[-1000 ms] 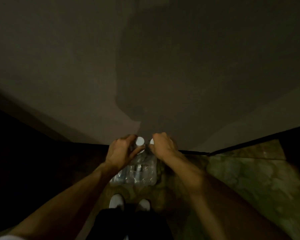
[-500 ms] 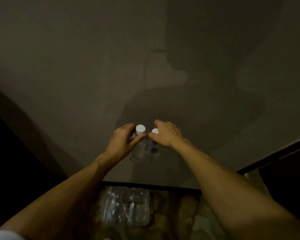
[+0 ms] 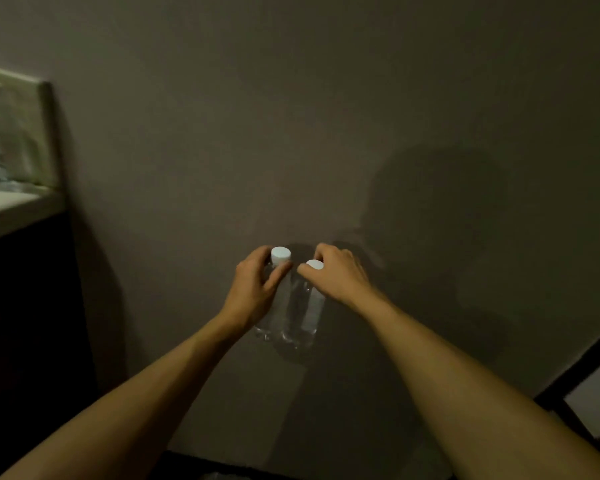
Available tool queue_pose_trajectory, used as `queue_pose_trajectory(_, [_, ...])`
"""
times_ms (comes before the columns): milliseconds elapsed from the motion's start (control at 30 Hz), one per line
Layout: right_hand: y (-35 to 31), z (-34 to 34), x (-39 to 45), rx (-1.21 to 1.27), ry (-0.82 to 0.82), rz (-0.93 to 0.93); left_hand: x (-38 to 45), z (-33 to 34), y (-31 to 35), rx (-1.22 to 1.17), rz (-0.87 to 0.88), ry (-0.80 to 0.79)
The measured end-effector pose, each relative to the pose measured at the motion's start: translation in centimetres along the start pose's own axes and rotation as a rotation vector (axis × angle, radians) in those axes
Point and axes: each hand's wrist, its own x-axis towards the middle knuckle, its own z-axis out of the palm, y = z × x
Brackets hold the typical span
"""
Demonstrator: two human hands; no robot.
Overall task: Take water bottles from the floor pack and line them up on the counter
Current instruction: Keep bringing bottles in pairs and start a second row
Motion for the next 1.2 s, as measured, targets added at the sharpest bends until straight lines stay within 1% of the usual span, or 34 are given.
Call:
queue_pose_trajectory(133, [-2.1, -3.3, -2.5, 0.112, 0.1, -0.002, -1.1, -1.7, 4.8, 0.002, 0.05, 0.035])
queue_pose_trajectory(333, [-6.2, -7.2, -5.3, 0.134, 0.217, -0.03, -1.5, -4.7, 10.1, -0.123, 0.07, 0.088])
queue_pose_trajectory(567, [-10.5, -8.8, -7.7, 0.137, 0.3, 0.011, -1.4, -9.3, 12.0, -0.121, 0.102, -0.005])
queue_pose_trajectory(733, [-16.3, -7.4, -7.6, 0.177, 0.321, 0.004, -2.1, -15.3, 12.2, -0.096, 0.163, 0.069])
queue_pose_trajectory(967, [-27.9, -3.1, -7.2, 0.26, 0.313, -0.022, -3.4, -27.9, 11.3, -0.038, 0.214, 0.176])
queue_pose_trajectory(1200, [-39.1, 2.4, -8.3, 0.366, 0.322, -0.049, -5.1, -39.7, 9.1, -0.011, 0.195, 0.249])
